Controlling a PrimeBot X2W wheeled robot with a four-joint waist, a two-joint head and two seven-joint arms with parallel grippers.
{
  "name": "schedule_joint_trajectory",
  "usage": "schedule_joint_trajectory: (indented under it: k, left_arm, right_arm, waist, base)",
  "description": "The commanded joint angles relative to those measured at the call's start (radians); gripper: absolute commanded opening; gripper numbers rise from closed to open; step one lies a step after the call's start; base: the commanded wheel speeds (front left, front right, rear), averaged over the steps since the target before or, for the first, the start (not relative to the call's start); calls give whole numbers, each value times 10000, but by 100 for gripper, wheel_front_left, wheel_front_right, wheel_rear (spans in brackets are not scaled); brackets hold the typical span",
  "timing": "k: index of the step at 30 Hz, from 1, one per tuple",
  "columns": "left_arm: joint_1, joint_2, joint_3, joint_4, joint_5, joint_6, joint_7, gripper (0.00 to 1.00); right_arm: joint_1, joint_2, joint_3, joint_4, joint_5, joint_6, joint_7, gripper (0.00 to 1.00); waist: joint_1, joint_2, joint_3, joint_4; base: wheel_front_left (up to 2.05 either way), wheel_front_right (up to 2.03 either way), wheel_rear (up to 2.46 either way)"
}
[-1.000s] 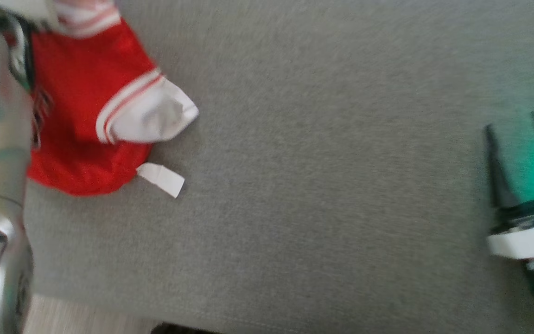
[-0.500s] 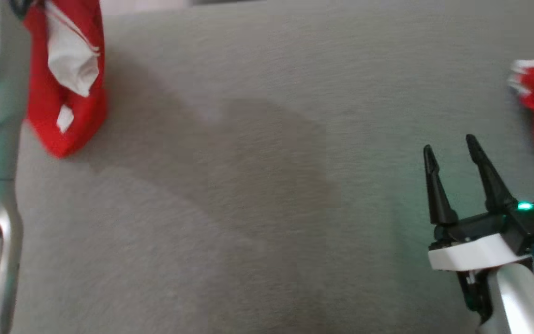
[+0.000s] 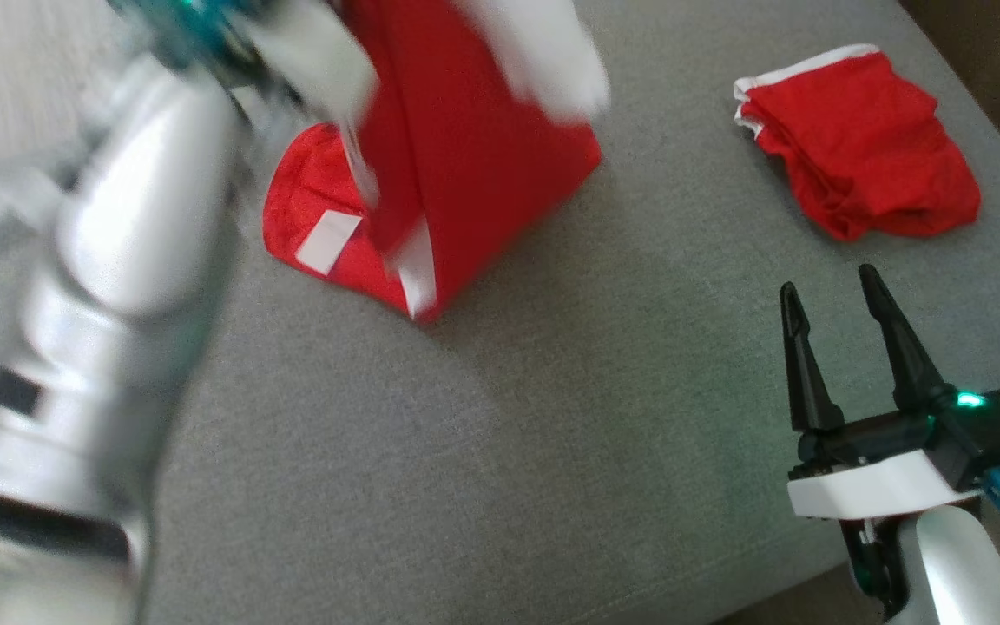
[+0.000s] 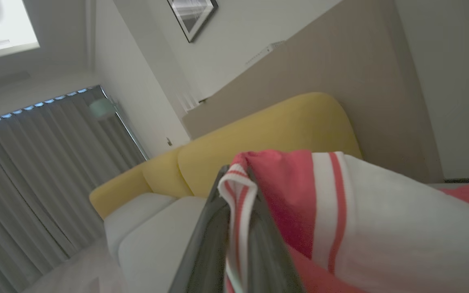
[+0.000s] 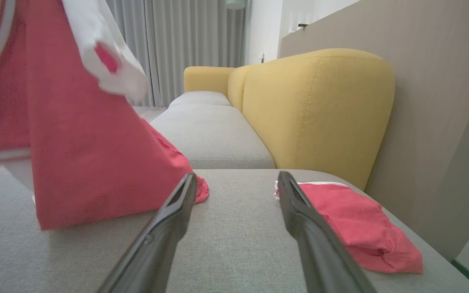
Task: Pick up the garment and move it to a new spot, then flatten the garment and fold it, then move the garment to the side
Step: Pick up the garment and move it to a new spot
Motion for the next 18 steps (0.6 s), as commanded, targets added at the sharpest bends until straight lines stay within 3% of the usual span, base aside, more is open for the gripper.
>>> schedule_joint_trajectory:
  k: [1,5,7,13,18]
  left_arm:
    - [24,225,163,-199,-77,-17,-81,0]
    - [1553,-308,-398,219,-124,247,-839,0]
    - [2384,-639,-676,611,-220,379,-1417,100]
    - [4369,-1260,-1154,1263,-777,1081,-2757,100]
    - [6293,-1334,-940,-703,-1030,2125,-2846,100]
  right_arm:
    - [-185,47,244,-380,61,-7,4,100]
    - [-215,70,225,-375,98,-7,4,100]
    - [-219,71,195,-356,106,-7,4,100]
    - [-67,7,88,-181,105,-7,4,100]
    - [303,-32,-133,-9,86,-7,4,100]
  waist:
    - [1,-1,219,14]
    - [1,-1,609,159]
    - [1,-1,734,268]
    - [1,-1,569,850]
    - [1,-1,-169,1540]
  base:
    - [0,0,0]
    - [0,0,0]
    - [0,0,0]
    - [0,0,0]
    - [0,0,0]
